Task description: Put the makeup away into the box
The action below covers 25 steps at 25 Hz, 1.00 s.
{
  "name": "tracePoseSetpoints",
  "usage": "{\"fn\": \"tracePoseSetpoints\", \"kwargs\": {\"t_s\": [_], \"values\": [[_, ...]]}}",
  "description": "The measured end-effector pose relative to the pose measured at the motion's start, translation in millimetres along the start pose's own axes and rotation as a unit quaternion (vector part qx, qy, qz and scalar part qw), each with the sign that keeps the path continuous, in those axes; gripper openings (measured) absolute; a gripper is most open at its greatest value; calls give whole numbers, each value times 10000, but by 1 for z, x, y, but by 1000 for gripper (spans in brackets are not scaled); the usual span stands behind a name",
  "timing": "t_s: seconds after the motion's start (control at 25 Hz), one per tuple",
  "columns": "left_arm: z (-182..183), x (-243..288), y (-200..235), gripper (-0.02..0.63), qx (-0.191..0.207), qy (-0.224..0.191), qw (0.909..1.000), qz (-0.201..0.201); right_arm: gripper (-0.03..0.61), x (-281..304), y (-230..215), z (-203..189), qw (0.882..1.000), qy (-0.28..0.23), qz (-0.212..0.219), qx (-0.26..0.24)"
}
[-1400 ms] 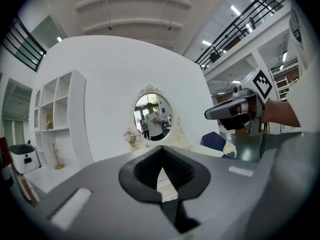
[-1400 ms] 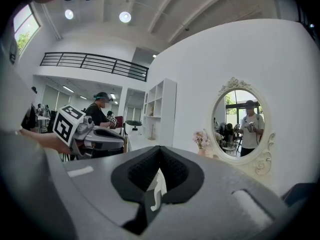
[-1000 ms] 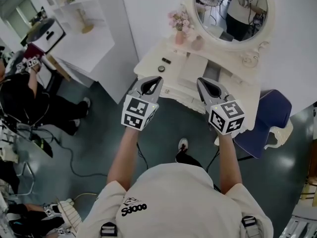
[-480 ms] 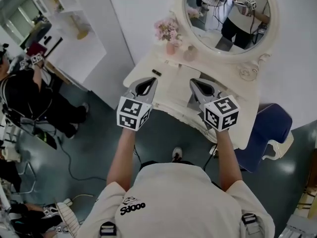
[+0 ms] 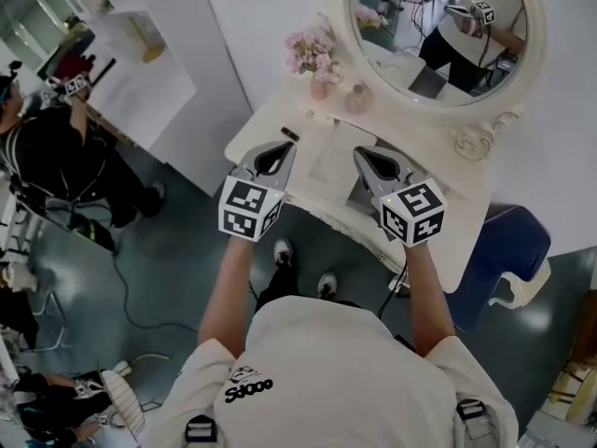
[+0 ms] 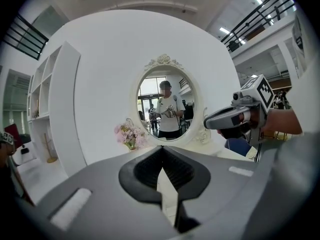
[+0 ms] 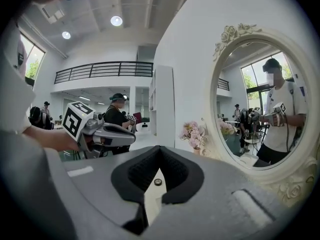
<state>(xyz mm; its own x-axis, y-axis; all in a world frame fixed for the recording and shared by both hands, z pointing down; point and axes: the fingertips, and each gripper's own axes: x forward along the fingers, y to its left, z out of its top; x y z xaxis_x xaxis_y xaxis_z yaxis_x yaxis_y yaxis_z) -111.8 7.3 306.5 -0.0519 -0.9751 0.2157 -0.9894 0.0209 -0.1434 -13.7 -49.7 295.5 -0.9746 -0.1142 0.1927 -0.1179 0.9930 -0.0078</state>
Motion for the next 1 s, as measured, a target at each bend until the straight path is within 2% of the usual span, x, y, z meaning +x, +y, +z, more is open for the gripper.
{"fn": "tracePoseSetpoints", "kwargs": {"t_s": [0.32, 0.6, 0.76, 1.0], "values": [[1, 36, 15, 18, -26, -82, 9999, -114, 0, 15, -35, 12, 9990, -325, -299, -52], [-10, 70, 51, 20, -41, -90, 9998, -199, 0, 64, -47, 0, 9999, -94, -90, -114], [-20, 87, 83, 19, -112, -24, 9997, -214, 0, 101, -51, -6, 9999, 147, 47, 14], [-57, 120, 137, 20, -287, 251, 9987, -326, 2, 168, -62, -31, 9972, 687, 285, 34]]}}
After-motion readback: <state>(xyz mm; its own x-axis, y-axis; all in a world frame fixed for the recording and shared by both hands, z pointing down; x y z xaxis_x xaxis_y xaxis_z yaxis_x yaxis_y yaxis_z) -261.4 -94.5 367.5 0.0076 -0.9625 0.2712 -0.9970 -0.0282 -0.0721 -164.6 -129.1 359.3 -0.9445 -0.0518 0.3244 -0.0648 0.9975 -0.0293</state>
